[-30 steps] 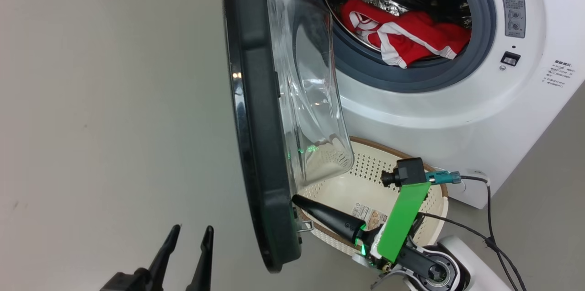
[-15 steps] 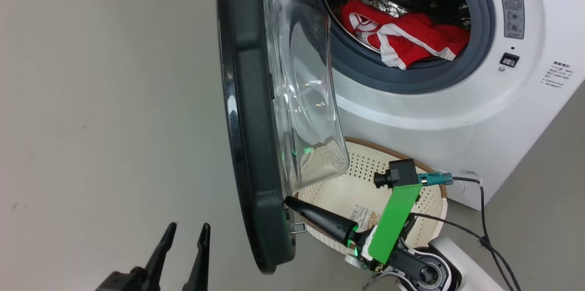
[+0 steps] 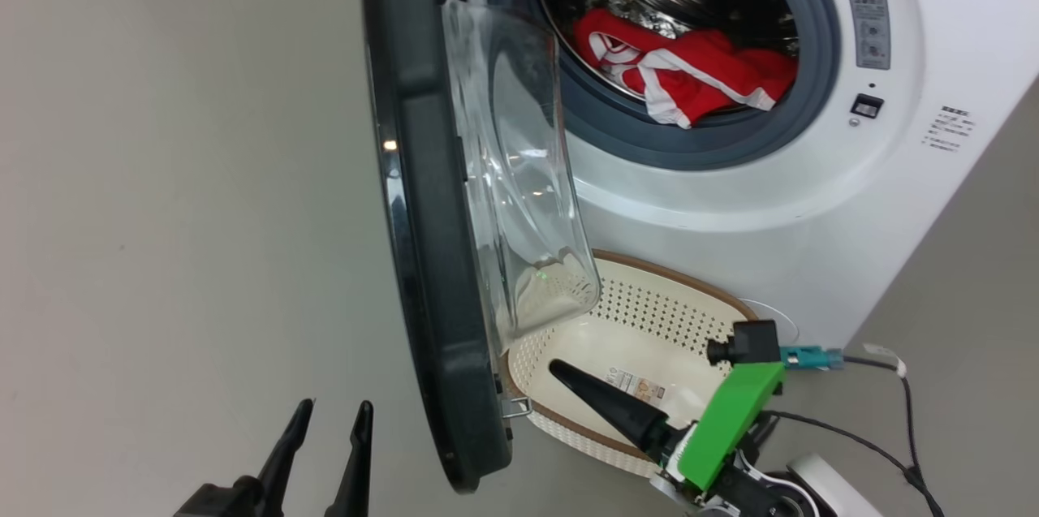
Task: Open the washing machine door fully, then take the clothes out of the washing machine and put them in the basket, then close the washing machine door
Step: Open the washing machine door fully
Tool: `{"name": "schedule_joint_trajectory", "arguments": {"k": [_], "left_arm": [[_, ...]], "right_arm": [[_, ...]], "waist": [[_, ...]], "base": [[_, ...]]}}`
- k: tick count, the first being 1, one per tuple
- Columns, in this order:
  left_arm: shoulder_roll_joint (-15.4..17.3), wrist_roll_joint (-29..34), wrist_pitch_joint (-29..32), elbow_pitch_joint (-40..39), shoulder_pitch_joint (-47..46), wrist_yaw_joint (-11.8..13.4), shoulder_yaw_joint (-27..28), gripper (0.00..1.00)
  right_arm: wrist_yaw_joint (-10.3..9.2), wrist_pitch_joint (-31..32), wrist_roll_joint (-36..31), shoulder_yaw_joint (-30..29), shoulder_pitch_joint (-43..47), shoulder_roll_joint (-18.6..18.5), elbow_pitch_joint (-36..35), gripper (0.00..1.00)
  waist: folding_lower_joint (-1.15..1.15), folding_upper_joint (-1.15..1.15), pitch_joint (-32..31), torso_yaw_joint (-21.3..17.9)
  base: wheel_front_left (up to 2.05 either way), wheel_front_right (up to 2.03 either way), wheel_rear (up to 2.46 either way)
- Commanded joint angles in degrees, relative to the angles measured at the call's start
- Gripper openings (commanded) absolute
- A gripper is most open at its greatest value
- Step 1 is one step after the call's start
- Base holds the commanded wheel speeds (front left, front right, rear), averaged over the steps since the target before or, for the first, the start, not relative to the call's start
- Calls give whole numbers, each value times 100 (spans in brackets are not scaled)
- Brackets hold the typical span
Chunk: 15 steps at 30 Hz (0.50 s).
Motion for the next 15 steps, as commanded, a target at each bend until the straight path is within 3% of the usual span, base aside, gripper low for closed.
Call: {"name": "schedule_joint_trajectory", "arguments": {"k": [1,15], "left_arm": [[56,67,-70,-113,-50,-29,206,100],[56,102,-70,-112,-34,-30,313,100]], "right_arm": [[45,-162,-55,9,38,-9,-68,100],[45,-909,-204,-167,536,-353,305,100]], "waist": [[0,0,-2,-98],[0,0,-39,-310]], "base": [[0,0,0],[0,0,0]]}}
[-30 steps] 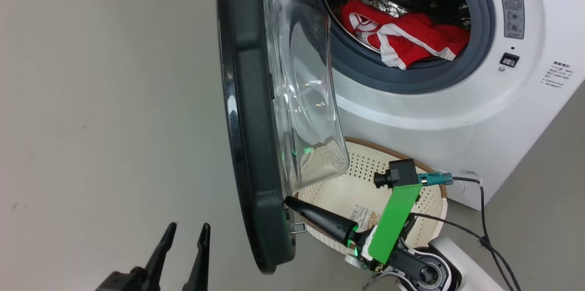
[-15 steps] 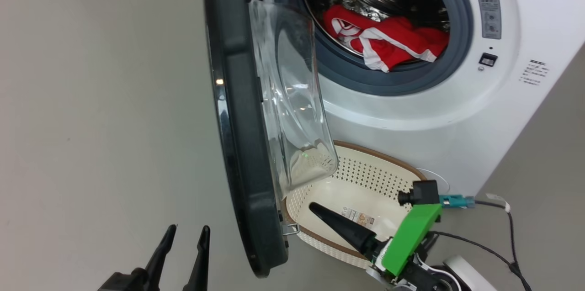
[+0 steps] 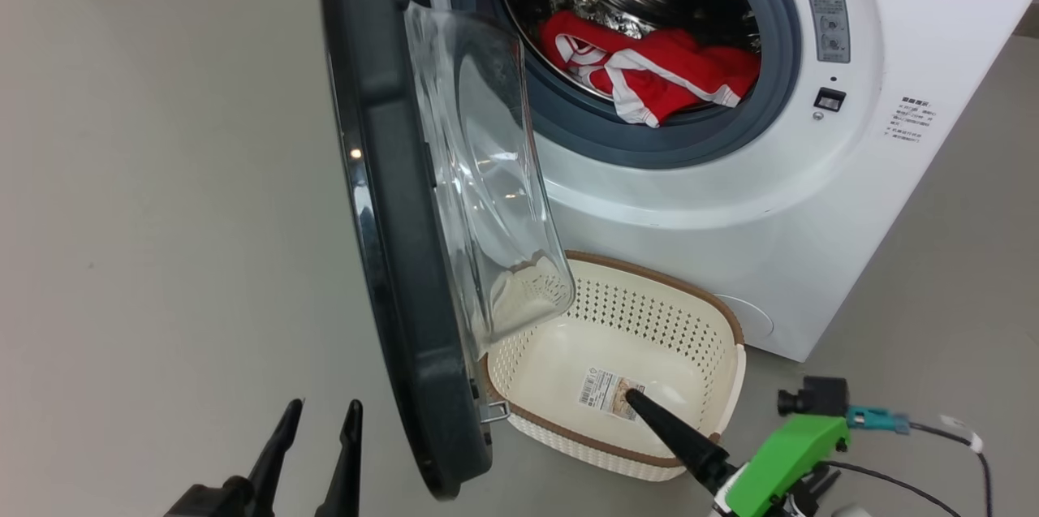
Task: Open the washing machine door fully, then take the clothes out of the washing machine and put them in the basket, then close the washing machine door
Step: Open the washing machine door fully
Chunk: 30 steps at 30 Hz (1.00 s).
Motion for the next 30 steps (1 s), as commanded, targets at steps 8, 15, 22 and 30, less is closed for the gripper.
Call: {"name": "schedule_joint_trajectory", "arguments": {"k": [8,15,22,30], "left_arm": [[57,96,-70,-122,5,-30,217,100],[57,111,-70,-134,56,-30,241,100],[57,126,-70,-131,68,-31,229,100],[57,138,-70,-127,87,-31,237,100]], "right_arm": [[45,-711,-323,178,159,-235,144,100],[45,-1319,-458,264,186,-416,324,100],[45,-2123,-1099,707,95,-742,689,100],[45,-2507,-1740,870,-58,-826,1069,100]], "waist": [[0,0,-32,-66],[0,0,-50,-134],[0,0,-75,-166],[0,0,-91,-191]], "base": [[0,0,0],[0,0,0],[0,0,0],[0,0,0]]}}
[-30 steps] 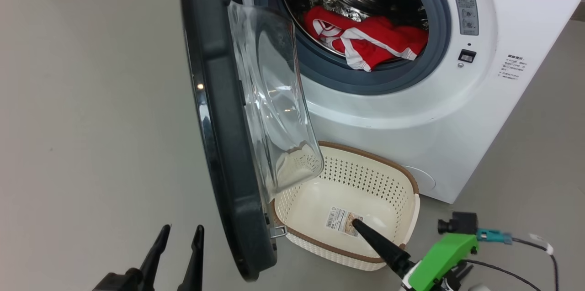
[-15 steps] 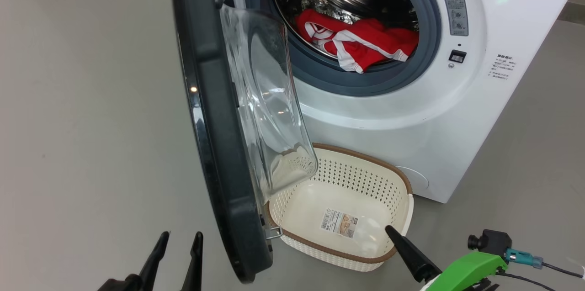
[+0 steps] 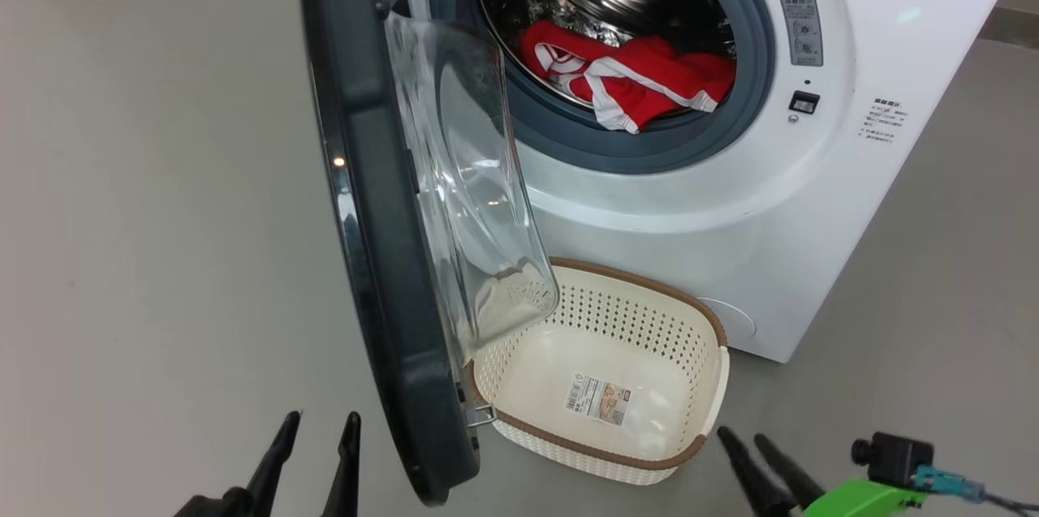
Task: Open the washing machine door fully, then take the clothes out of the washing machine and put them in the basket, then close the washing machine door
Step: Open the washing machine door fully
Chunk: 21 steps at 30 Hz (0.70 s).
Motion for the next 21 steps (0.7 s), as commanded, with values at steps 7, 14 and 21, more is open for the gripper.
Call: {"name": "schedule_joint_trajectory", "arguments": {"k": [7,14,21], "left_arm": [[56,37,-70,-130,-32,-31,217,100],[56,24,-70,-136,-61,-31,208,100],[56,21,-70,-152,-86,-31,230,100]], "right_arm": [[44,-78,-1634,-751,-52,53,-301,100],[44,-79,-3233,-1651,363,440,-710,100],[44,-79,-4497,-2601,746,824,-1360,100]], "waist": [[0,0,0,-33],[0,0,35,-31],[0,0,68,-27]], "base": [[0,0,0],[0,0,0],[0,0,0]]}}
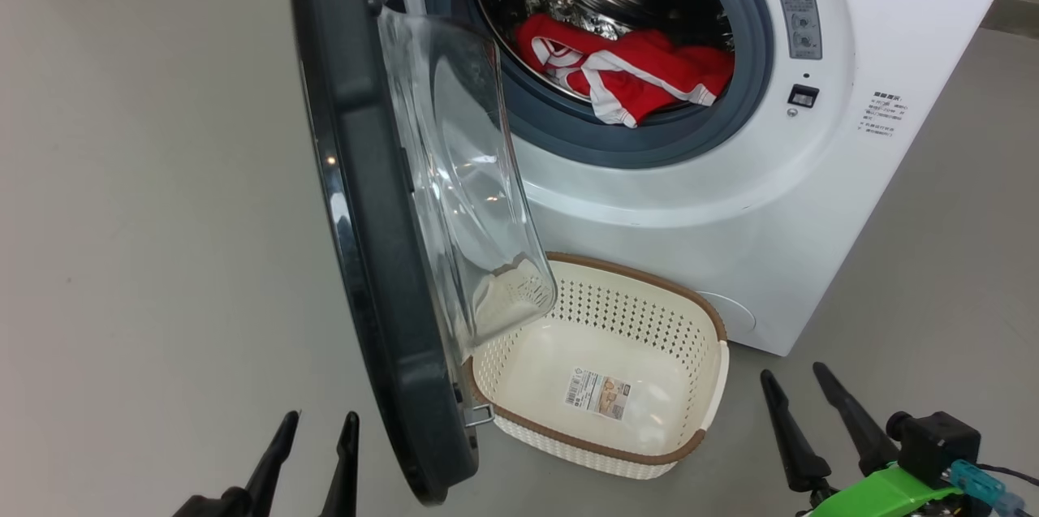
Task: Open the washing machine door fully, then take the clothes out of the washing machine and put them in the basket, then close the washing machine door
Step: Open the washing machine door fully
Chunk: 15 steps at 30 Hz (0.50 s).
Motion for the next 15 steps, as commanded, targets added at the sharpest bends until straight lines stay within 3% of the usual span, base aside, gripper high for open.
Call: {"name": "schedule_joint_trajectory", "arguments": {"k": [1,7,15], "left_arm": [[55,19,-70,-150,-93,-31,211,100],[55,9,-70,-178,-136,-31,217,100],[55,4,-70,-195,-140,-31,237,100]], "right_arm": [[43,-60,-165,5,7,-4,-218,100],[43,-60,-761,-534,265,243,-630,100],[43,-60,-987,-640,473,390,-578,100]], "waist": [[0,0,6,-1],[0,0,39,8],[0,0,37,6]], "base": [[0,0,0],[0,0,0],[0,0,0]]}}
